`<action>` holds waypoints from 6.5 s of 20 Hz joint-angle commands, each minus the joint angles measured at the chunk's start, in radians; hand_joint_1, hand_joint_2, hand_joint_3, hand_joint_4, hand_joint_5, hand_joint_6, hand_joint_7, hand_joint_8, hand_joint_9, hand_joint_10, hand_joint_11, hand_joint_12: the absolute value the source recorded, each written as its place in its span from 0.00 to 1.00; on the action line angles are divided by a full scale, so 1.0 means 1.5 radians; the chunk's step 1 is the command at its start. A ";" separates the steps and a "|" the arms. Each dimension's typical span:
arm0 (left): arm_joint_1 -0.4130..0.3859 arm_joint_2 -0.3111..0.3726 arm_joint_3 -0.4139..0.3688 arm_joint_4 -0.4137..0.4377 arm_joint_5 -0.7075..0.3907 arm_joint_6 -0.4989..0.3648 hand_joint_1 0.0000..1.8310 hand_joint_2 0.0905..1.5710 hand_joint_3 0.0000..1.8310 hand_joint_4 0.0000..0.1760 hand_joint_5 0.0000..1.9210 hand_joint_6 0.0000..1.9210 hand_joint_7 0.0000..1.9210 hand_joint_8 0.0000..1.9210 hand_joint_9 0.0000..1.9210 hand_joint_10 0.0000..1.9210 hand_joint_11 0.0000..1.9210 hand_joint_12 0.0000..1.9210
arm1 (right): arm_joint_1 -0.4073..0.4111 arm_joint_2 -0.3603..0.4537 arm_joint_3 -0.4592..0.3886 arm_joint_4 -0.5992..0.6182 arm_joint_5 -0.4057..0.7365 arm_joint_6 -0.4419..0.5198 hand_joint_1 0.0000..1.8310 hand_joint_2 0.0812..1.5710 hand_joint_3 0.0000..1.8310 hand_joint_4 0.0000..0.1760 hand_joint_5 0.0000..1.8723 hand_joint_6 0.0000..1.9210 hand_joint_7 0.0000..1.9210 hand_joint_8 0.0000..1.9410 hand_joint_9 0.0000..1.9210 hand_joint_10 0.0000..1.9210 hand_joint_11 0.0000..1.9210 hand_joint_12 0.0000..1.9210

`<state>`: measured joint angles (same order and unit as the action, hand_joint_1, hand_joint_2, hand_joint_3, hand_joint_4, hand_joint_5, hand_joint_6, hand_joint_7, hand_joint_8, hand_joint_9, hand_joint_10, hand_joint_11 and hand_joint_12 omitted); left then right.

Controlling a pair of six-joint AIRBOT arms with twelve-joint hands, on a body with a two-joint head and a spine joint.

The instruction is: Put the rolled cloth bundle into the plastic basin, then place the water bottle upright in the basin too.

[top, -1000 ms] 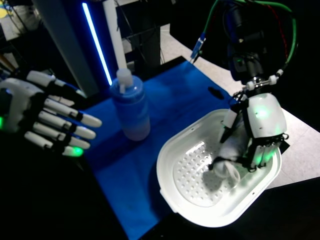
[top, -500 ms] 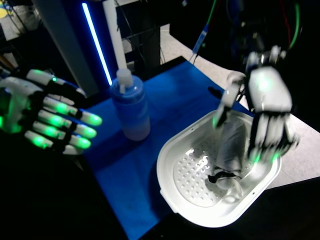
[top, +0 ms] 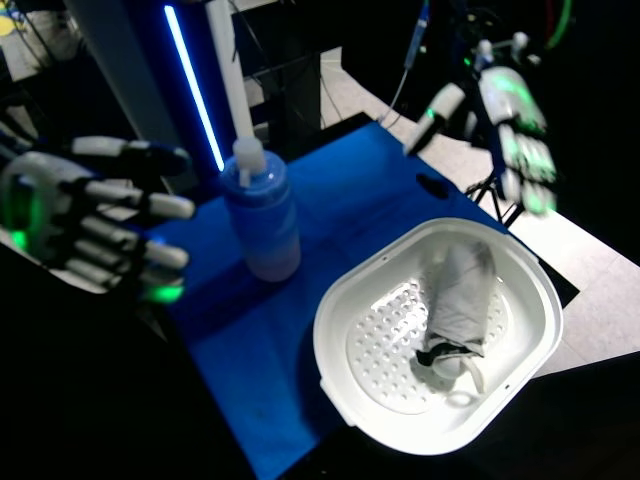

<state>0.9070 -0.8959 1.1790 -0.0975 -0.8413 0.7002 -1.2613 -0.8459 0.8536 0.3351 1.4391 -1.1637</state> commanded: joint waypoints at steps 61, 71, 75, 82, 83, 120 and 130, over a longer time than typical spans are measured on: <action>0.326 -0.006 -0.178 -0.214 -0.479 -0.043 0.35 0.55 0.00 1.00 0.00 0.00 0.00 0.00 0.00 0.00 0.00 0.00 | 0.257 -0.101 0.146 -0.118 0.018 0.118 0.63 0.71 0.00 0.00 0.51 0.53 0.61 0.44 0.63 0.64 0.61 0.82; 0.326 -0.015 -0.169 -0.214 -0.474 -0.052 0.30 0.52 0.00 1.00 0.00 0.00 0.00 0.00 0.00 0.00 0.00 0.00 | 0.457 -0.127 0.236 -0.170 -0.144 0.092 0.62 0.73 0.00 0.00 0.47 0.58 0.60 0.50 0.61 0.72 0.57 0.87; 0.326 -0.018 -0.165 -0.214 -0.471 -0.056 0.31 0.52 0.00 1.00 0.00 0.00 0.00 0.00 0.00 0.00 0.00 0.00 | 0.519 -0.171 0.298 -0.170 -0.218 0.092 0.63 0.70 0.00 0.00 0.51 0.53 0.63 0.38 0.64 0.63 0.59 0.83; 0.326 -0.017 -0.155 -0.206 -0.468 -0.066 0.30 0.53 0.00 1.00 0.00 0.00 0.00 0.00 0.00 0.00 0.00 0.00 | 0.566 -0.263 0.415 -0.144 -0.291 0.092 0.63 0.69 0.00 0.00 0.53 0.50 0.67 0.51 0.68 0.67 0.63 0.86; 0.325 -0.018 -0.153 -0.204 -0.468 -0.069 0.30 0.53 0.00 1.00 0.00 0.00 0.00 0.00 0.00 0.00 0.00 0.00 | 0.567 -0.287 0.443 -0.132 -0.301 0.092 0.63 0.70 0.00 0.00 0.52 0.51 0.66 0.51 0.66 0.67 0.61 0.88; 0.315 -0.025 -0.141 -0.192 -0.491 -0.081 0.32 0.52 0.00 1.00 0.00 0.00 0.00 0.00 0.00 0.00 0.00 0.00 | 0.478 -0.335 0.476 -0.100 -0.238 0.110 0.36 0.71 0.00 0.42 0.26 0.00 0.33 0.00 0.38 0.01 0.20 0.59; 0.316 -0.019 -0.140 -0.199 -0.495 -0.080 0.34 0.56 0.01 0.98 0.00 0.00 0.00 0.00 0.00 0.00 0.00 0.00 | 0.459 -0.247 0.402 -0.140 -0.230 0.110 0.37 0.70 0.00 0.57 0.14 0.00 0.19 0.00 0.19 0.00 0.01 0.46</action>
<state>1.3857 -0.9302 0.9676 -0.3977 -1.4555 0.5865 -0.5816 -1.2102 1.4490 0.1070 0.9623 -1.0100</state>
